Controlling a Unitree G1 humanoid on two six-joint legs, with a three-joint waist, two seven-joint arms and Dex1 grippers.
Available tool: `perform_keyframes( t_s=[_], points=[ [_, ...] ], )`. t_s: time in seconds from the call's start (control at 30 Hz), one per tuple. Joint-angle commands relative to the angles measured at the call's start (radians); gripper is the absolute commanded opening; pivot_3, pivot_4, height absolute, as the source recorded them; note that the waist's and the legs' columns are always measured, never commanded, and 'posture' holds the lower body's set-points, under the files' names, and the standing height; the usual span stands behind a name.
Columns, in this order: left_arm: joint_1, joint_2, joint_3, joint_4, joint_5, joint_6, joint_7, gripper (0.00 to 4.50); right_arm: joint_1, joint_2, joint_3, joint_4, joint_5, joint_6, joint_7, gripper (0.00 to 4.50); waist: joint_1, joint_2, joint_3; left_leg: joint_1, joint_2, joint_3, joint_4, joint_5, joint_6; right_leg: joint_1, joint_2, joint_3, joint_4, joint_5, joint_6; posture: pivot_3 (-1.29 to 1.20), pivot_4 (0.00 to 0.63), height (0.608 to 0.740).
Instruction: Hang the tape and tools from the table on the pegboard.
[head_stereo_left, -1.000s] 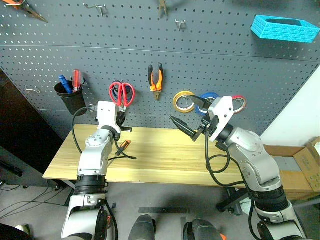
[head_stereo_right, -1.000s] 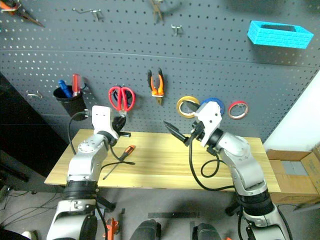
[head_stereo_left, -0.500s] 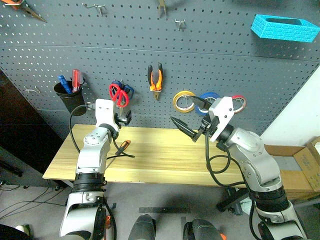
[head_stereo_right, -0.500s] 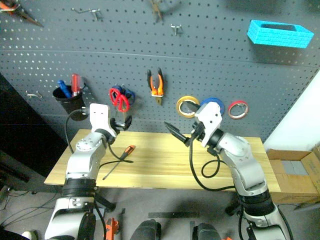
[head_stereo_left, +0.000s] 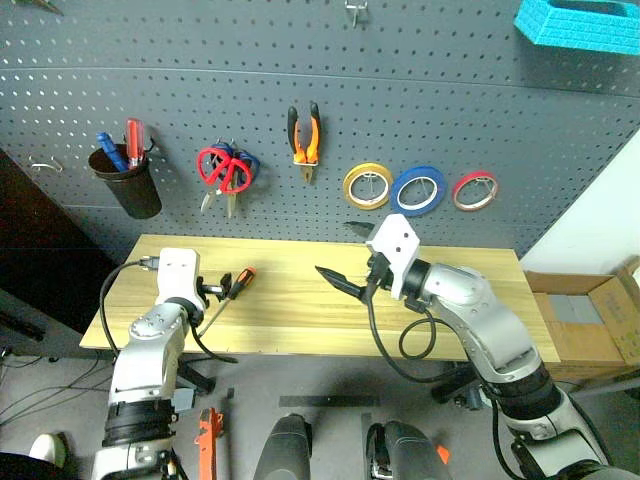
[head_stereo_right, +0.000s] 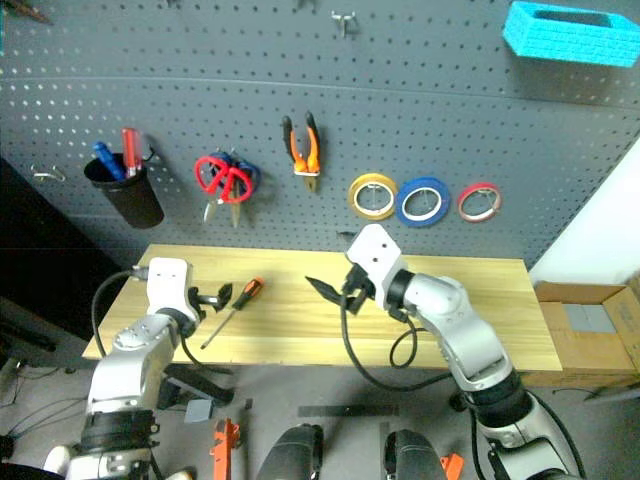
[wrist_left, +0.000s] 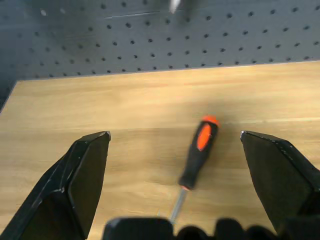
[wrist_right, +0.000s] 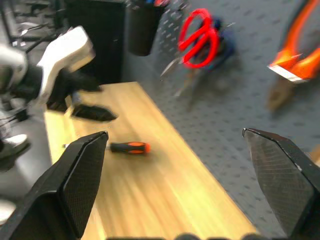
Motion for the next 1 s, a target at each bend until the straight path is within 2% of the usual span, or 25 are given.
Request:
perform_keyframes(
  t_s=[0.03,0.13,0.23,0.37,0.63,0.73,1.0],
  points=[
    [-0.069,0.056,-0.055,0.118,0.012,-0.030,-0.104,4.47,-0.062,0.038,0.022,0.015,-0.011,0.069,-0.011,4.50,-0.001,0.001,0.018,-0.001,0.000,0.001,0.000,0.001,0.002,0.000,0.000,0.001,0.000,0.000,0.000,0.12,0.302,0.740],
    [-0.114,0.083,-0.094,0.205,0.026,-0.060,-0.162,4.47,-0.086,0.064,0.038,0.014,-0.022,0.101,-0.019,4.50,-0.004,-0.001,0.041,-0.002,0.001,0.005,0.001,0.002,0.003,-0.001,0.000,0.003,0.000,0.000,0.001,0.11,0.332,0.740],
    [-0.161,0.100,-0.137,0.306,0.046,-0.094,-0.220,4.47,-0.098,0.097,0.042,0.010,-0.029,0.129,-0.032,4.50,-0.008,-0.006,0.057,-0.011,0.001,0.007,0.000,0.000,0.002,-0.012,0.002,0.004,0.002,0.000,0.008,0.10,0.352,0.740],
    [-0.220,0.110,-0.170,0.432,0.072,-0.164,-0.262,4.47,-0.106,0.118,0.035,-0.010,-0.024,0.164,-0.046,4.50,-0.014,-0.007,0.079,-0.020,0.004,0.009,0.000,-0.002,0.002,-0.020,0.004,0.003,0.004,-0.001,0.004,0.08,0.378,0.740],
    [-0.333,0.114,-0.203,0.626,0.123,-0.265,-0.288,4.47,-0.084,0.111,0.026,-0.040,-0.022,0.194,-0.055,4.50,-0.024,-0.007,0.113,-0.024,0.005,0.010,0.003,-0.002,0.001,-0.024,0.004,0.002,0.004,-0.002,0.006,0.07,0.392,0.740],
    [-0.349,0.118,-0.204,0.653,0.130,-0.281,-0.298,3.90,-0.083,0.108,0.020,-0.040,-0.024,0.191,-0.058,4.50,-0.030,-0.007,0.115,-0.024,0.005,0.010,0.003,-0.002,0.001,-0.024,0.004,0.002,0.004,-0.002,0.007,0.07,0.388,0.740],
    [-0.372,0.121,-0.199,0.697,0.144,-0.303,-0.288,1.05,-0.101,0.113,-0.007,-0.022,-0.023,0.183,-0.072,4.50,-0.038,-0.007,0.115,-0.025,0.005,0.011,0.003,-0.002,0.001,-0.025,0.004,0.002,0.005,-0.002,0.007,0.07,0.381,0.740]
  ],
)
